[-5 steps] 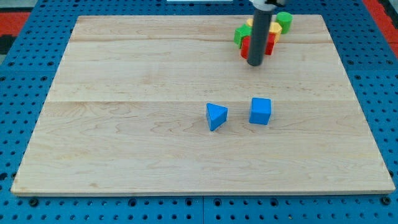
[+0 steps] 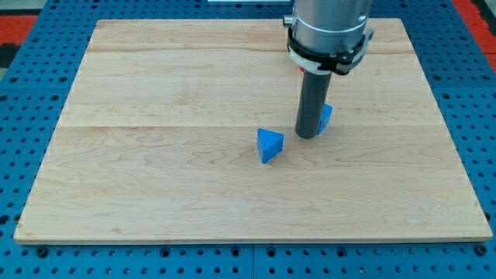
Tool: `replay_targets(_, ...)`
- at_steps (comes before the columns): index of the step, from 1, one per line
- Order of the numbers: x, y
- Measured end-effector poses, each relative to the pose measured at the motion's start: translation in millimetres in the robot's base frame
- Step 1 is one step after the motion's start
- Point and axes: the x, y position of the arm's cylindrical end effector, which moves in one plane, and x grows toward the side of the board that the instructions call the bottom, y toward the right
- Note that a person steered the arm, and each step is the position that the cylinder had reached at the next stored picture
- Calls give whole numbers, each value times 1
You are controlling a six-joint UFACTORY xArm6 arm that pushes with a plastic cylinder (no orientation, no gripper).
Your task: Move the blue blocks to the bottom of the red blocks
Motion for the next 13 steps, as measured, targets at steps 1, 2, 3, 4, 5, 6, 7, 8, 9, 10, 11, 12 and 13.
replay_targets(1, -15, 24)
replay_targets(2, -16, 49)
replay_targets(3, -40, 22)
replay_targets(4, -75, 21)
replay_targets(5, -88, 48)
replay_targets(6, 6, 61)
replay_targets(7, 115, 61)
replay_targets(8, 111, -58)
replay_targets(9, 56, -45)
replay_targets(10, 30, -20)
replay_targets(11, 27, -55)
replay_targets(12, 83, -88)
replay_targets(13, 61, -138)
